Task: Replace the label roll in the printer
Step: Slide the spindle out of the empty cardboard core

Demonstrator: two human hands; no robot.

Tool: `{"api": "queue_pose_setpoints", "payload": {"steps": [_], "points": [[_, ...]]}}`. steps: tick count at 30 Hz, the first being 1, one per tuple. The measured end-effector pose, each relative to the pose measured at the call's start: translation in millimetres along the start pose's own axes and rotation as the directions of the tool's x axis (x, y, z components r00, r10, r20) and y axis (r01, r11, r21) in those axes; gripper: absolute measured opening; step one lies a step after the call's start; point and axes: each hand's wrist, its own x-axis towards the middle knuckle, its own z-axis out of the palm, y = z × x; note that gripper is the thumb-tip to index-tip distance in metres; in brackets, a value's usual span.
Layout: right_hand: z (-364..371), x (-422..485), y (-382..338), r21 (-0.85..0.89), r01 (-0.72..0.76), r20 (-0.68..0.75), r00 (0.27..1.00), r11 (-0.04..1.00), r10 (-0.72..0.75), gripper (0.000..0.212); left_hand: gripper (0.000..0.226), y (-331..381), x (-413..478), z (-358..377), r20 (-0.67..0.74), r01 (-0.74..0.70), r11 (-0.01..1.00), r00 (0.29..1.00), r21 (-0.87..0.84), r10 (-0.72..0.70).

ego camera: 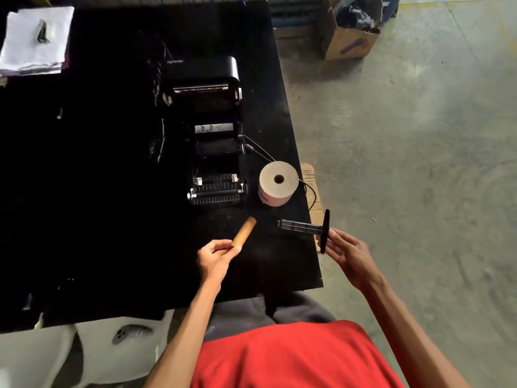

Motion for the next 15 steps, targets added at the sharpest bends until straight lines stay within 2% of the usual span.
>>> {"api": "queue_pose_setpoints", "payload": {"steps": [2, 4, 7, 13, 15], "points": [[1, -1, 5, 0.019, -0.021, -0.007, 1.0, 1.0, 0.021, 0.02, 0.024, -7, -6, 9, -0.039, -0.108, 0.981, 0.993, 0.159, 0.115], [3, -2, 8, 0.045, -0.049, -0.007, 0.999, 0.998, 0.049, 0.02, 0.024, -13, -12, 14, -0.042, -0.237, 0.898, 0.961, 0.37, 0.272], [6, -1, 11, 0.05, -0.076, -0.006, 0.997, 0.996, 0.076, 0.021, 0.025, -13, -19, 25, -0.032, -0.304, 0.759, 0.919, 0.576, 0.392], [7, -2, 4, 0.051, -0.074, -0.008, 0.997, 0.996, 0.074, 0.036, 0.036, 0, -22, 35, -0.009, -0.276, 0.7, 0.927, 0.658, 0.374], [3, -4, 0, 0.069, -0.063, -0.014, 0.998, 0.996, 0.065, 0.039, 0.041, 8, -24, 36, -0.015, -0.304, 0.703, 0.913, 0.642, 0.408]]}}
